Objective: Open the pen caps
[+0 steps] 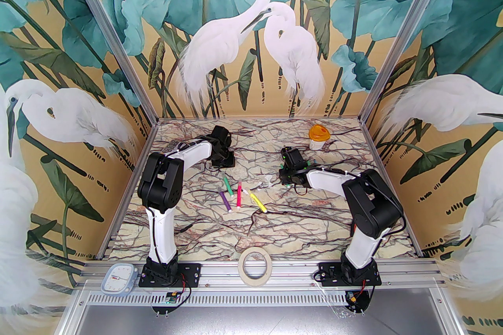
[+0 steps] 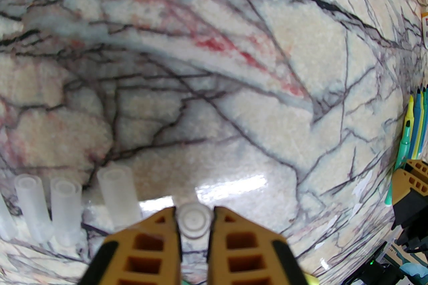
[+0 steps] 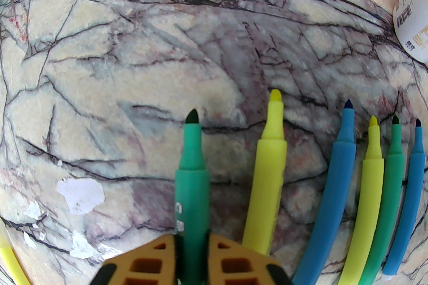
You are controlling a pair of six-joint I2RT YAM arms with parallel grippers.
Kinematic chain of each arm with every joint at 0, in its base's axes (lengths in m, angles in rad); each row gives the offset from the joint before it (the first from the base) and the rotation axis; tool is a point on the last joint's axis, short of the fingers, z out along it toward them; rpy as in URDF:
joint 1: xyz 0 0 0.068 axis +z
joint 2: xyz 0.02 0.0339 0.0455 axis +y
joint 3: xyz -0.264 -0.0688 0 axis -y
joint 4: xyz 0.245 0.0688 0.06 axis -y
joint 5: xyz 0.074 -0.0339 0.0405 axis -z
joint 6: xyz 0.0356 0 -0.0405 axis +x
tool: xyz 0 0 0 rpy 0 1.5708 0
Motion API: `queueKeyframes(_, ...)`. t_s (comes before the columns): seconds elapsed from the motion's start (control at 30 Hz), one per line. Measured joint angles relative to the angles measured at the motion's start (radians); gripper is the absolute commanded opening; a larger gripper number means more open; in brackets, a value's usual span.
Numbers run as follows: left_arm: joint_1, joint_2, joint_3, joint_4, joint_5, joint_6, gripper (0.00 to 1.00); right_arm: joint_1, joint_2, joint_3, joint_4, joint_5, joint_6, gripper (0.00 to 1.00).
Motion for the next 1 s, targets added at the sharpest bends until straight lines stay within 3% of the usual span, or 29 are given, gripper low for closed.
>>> queueKeyframes(0.2,0.000,0.001,0.001,0.000,0.008,0.005,0.33,0.000,0.000,0.004,-0.007,0.000,-0.001,0.23)
queueKeyframes(0.5,0.000,-0.006,0.000,0.000,0.029,0.006,0.40,0.008,-0.002,0.010,-0.019,0.004,-0.012,0.32)
queueKeyframes(0.6,0.000,-0.048,-0.019,0.005,0.037,0.005,0.47,0.023,-0.011,0.013,-0.038,0.012,-0.024,0.34)
queueKeyframes(0.8,0.000,-0.247,-0.154,0.087,0.048,-0.002,0.62,0.081,-0.061,0.041,-0.092,0.043,-0.070,0.43)
queueKeyframes(1.0,0.000,-0.492,-0.417,0.249,0.053,-0.019,0.78,0.142,-0.093,0.064,-0.157,-0.008,-0.136,0.45)
